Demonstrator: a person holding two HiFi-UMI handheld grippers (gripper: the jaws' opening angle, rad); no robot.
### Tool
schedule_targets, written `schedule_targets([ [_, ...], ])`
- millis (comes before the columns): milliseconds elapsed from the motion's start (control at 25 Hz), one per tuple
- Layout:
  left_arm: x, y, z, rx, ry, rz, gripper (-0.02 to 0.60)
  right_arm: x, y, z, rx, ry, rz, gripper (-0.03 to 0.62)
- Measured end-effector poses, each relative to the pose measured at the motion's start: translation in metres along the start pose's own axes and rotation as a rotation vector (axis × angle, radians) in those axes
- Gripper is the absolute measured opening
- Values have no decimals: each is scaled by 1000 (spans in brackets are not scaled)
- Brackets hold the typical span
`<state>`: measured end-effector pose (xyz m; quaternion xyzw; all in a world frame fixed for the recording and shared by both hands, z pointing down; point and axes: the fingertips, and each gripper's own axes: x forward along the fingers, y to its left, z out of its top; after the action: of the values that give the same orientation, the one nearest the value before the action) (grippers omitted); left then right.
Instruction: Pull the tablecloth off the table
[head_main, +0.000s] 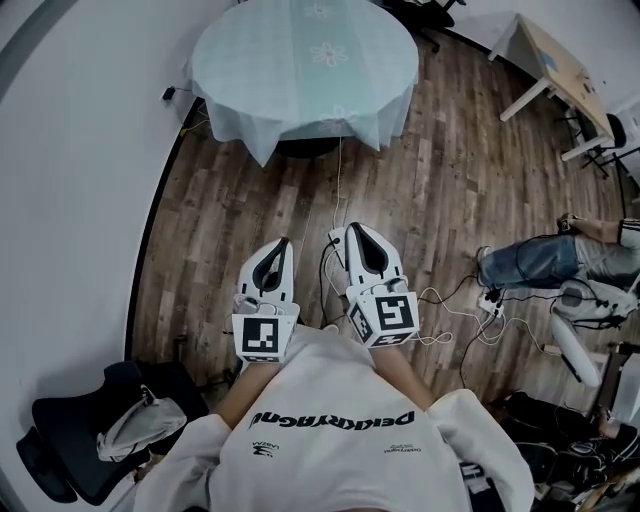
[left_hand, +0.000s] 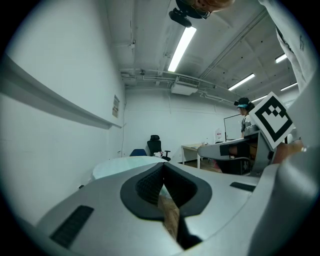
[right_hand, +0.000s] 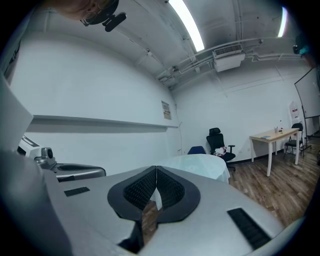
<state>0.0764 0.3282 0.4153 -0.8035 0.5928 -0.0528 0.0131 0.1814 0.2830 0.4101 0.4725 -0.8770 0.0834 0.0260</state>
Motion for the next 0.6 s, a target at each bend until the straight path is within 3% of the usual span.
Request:
schedule_targets([
  [240,67,69,14,-38,6,1,15,86,-10,26,-20,0,-13,34],
  [600,155,196,31,-30,3,-40,15,220,-12,67,-3,-1,-98,34],
])
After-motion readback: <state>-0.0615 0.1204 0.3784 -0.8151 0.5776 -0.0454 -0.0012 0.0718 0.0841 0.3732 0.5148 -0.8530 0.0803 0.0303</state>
